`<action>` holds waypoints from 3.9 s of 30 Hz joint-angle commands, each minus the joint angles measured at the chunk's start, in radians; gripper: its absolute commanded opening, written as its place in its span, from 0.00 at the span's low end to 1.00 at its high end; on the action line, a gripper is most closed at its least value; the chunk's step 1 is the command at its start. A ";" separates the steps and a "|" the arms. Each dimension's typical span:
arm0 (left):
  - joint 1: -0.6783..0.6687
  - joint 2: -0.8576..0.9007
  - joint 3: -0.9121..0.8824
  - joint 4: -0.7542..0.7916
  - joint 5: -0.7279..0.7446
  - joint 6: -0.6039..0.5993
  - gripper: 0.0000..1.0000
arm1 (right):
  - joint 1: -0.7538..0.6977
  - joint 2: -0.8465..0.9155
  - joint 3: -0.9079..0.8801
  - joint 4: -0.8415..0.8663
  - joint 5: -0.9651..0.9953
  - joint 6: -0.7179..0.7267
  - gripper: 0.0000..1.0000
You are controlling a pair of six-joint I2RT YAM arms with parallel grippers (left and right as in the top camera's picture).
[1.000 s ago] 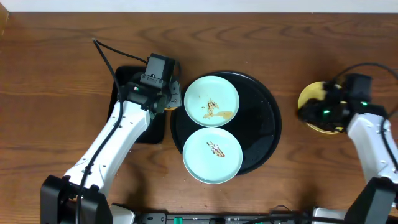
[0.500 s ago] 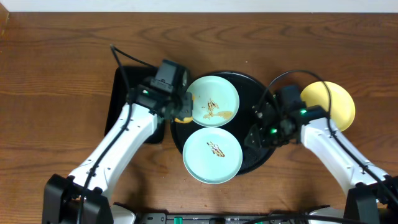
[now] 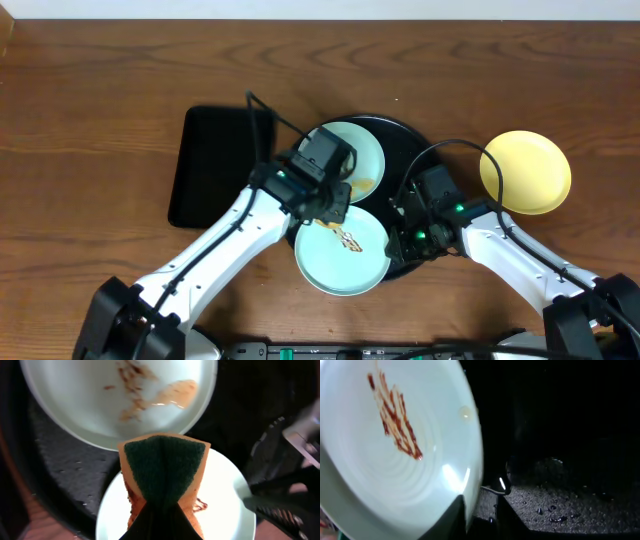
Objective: Clean dirty plates on tray and stack at the side
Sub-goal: 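Grip the lower light-blue plate rim with the right gripper, then scrub the lower light-blue plate with the sponge in the left gripper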
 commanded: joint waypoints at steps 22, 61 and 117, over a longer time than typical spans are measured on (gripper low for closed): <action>-0.165 0.118 -0.006 0.055 0.075 -0.066 0.12 | 0.008 -0.008 -0.007 -0.002 0.126 0.146 0.01; -0.113 0.260 -0.006 0.000 0.082 -0.231 0.08 | 0.008 -0.008 -0.007 -0.022 0.125 0.156 0.01; 0.100 0.176 0.021 -0.040 0.132 -0.143 0.07 | 0.008 -0.008 -0.007 -0.039 0.126 0.156 0.01</action>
